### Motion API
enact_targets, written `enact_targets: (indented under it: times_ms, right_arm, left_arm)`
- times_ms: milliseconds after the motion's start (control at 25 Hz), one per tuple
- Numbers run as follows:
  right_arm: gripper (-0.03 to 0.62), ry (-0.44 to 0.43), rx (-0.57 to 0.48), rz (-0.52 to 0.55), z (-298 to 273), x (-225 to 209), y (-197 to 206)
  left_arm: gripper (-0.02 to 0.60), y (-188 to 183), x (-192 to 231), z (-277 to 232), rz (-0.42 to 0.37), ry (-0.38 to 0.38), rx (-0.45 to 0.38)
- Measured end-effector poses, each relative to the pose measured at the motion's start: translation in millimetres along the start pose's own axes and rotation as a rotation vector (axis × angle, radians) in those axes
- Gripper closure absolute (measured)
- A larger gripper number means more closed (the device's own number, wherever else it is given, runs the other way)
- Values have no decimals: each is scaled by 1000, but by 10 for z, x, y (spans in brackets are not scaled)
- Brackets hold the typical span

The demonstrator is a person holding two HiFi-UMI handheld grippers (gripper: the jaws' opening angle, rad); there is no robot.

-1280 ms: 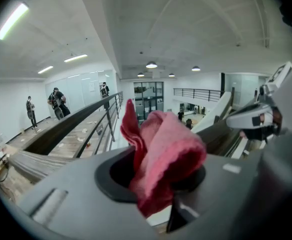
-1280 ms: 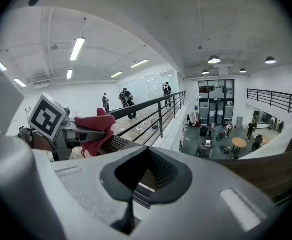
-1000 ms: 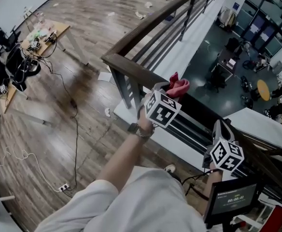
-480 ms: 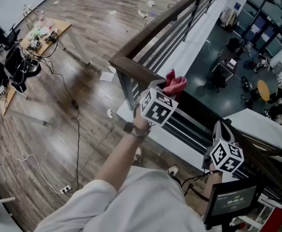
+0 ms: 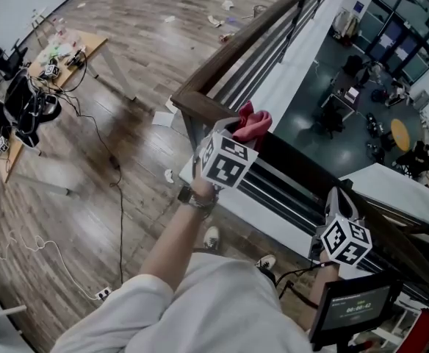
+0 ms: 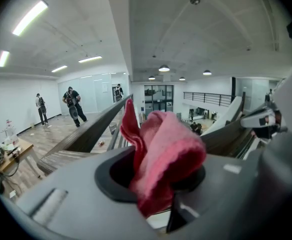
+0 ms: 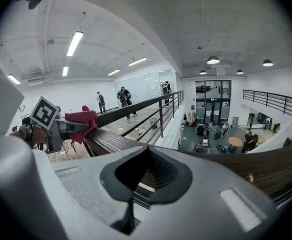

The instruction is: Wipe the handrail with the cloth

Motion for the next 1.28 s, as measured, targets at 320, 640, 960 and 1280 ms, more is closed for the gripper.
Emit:
enact_targets:
  times_ms: [320, 640, 960, 1280]
  right_arm:
    - [591, 26, 11, -1, -40, 103, 14]
    - [591, 77, 31, 4, -45, 113, 37]
    - [591, 61, 4, -69, -16, 54, 9]
    - [591, 71, 16, -67, -29, 49, 20]
  left_arm:
    - [433, -24, 468, 112, 10, -37, -13]
    - [433, -59, 890, 199, 38, -63, -24]
    - [433, -115, 1299, 298, 83, -112, -52]
    - [433, -118, 1540, 335, 106, -148, -76]
Point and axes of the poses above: the fingertips, and each gripper's own axes: z backward along the fingers, x to its left, y out of its underside, the point moved 2 cm from there along z, backward along the fingers, and after that the axes turned 10 degrees about z, right-handed, at the moved point
